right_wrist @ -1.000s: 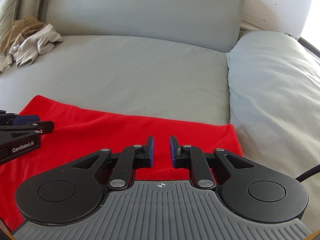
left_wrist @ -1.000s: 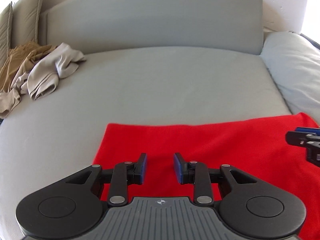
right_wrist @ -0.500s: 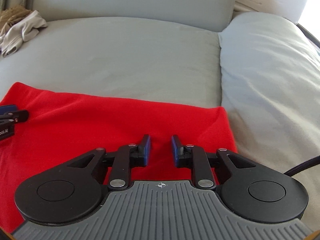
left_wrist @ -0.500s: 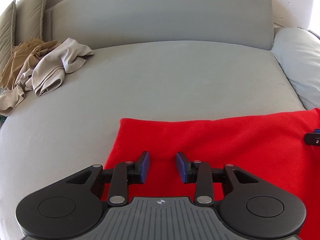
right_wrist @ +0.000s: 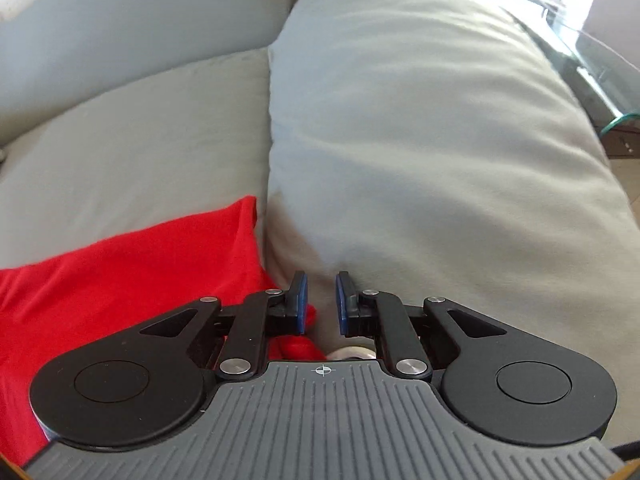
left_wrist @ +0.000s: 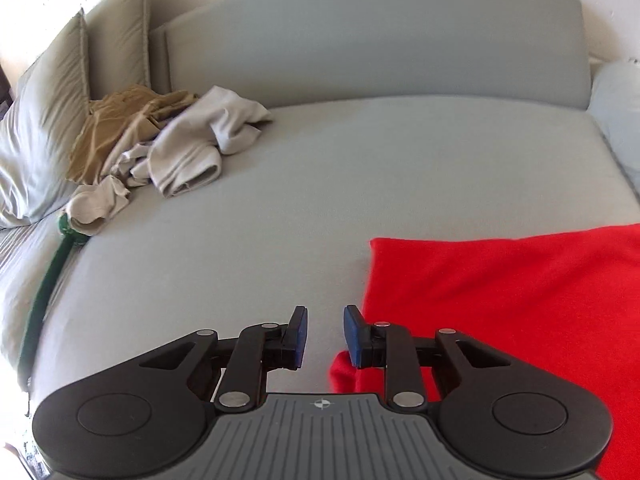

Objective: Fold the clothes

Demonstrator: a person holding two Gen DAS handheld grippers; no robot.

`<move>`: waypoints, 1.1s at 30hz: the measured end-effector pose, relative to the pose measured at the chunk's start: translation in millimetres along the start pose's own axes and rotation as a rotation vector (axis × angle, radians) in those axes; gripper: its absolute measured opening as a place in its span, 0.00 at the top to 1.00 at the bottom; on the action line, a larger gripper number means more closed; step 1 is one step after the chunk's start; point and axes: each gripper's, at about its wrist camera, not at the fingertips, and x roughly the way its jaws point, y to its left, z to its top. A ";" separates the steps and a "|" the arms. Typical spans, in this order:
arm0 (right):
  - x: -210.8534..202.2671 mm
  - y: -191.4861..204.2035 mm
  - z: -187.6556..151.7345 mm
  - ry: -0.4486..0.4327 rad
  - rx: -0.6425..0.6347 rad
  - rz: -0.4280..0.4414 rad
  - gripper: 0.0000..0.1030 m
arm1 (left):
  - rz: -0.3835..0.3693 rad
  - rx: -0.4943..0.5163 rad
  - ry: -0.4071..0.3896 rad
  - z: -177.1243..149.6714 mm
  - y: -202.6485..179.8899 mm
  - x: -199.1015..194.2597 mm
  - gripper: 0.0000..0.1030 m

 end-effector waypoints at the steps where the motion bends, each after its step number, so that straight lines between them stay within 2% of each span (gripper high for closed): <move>1: -19.2 -5.1 -4.5 -0.022 0.009 0.029 0.79 | -0.025 -0.008 -0.006 -1.8 2.4 -15.7 0.76; 6: -108.7 -22.6 -35.9 -0.103 -0.004 0.177 0.75 | -0.175 0.009 -0.040 -20.3 -3.2 -92.4 0.71; 7: -118.8 -22.6 -41.1 -0.111 -0.011 0.197 0.68 | -0.214 0.016 -0.045 -25.7 -6.0 -104.1 0.67; 8: -128.0 -22.1 -46.1 -0.118 -0.017 0.216 0.56 | -0.241 0.023 -0.043 -31.9 -10.4 -109.9 0.66; 9: -137.2 -21.5 -51.1 -0.125 -0.023 0.234 0.52 | -0.262 0.029 -0.039 -38.1 -15.4 -113.3 0.65; 10: -140.3 -17.7 -55.1 -0.121 -0.029 0.249 0.49 | -0.277 0.033 -0.037 -44.5 -23.4 -110.1 0.65; 12: -128.7 -5.3 -61.6 -0.091 -0.049 0.275 0.50 | -0.299 0.041 -0.036 -57.6 -42.3 -98.3 0.65; 13: -115.5 3.8 -64.7 -0.064 -0.048 0.295 0.50 | -0.301 0.028 -0.036 -62.5 -52.1 -89.6 0.65; 17: -59.8 51.8 -71.3 -0.009 -0.072 0.286 0.54 | -0.291 -0.035 -0.070 -71.3 -93.2 -58.7 0.67; 19: -41.6 71.4 -66.4 -0.033 -0.078 0.266 0.55 | -0.277 -0.009 -0.117 -68.9 -111.2 -53.4 0.65; 21: -25.0 86.5 -59.5 -0.044 -0.077 0.260 0.55 | -0.226 0.020 -0.125 -63.6 -122.7 -47.7 0.65; 23: -8.0 98.4 -53.3 -0.033 -0.080 0.260 0.56 | -0.213 0.025 -0.080 -64.6 -124.0 -39.6 0.65; 25: 6.8 107.6 -54.9 0.002 -0.132 0.215 0.56 | -0.206 0.026 -0.027 -66.9 -123.6 -31.0 0.64; 27: 4.0 108.1 -68.2 -0.008 -0.188 0.201 0.56 | -0.214 0.052 -0.034 -78.4 -118.4 -38.2 0.64; 33: -49.6 79.9 -135.6 -0.022 -0.317 0.209 0.52 | -0.222 0.086 -0.025 -114.3 -100.9 -71.7 0.64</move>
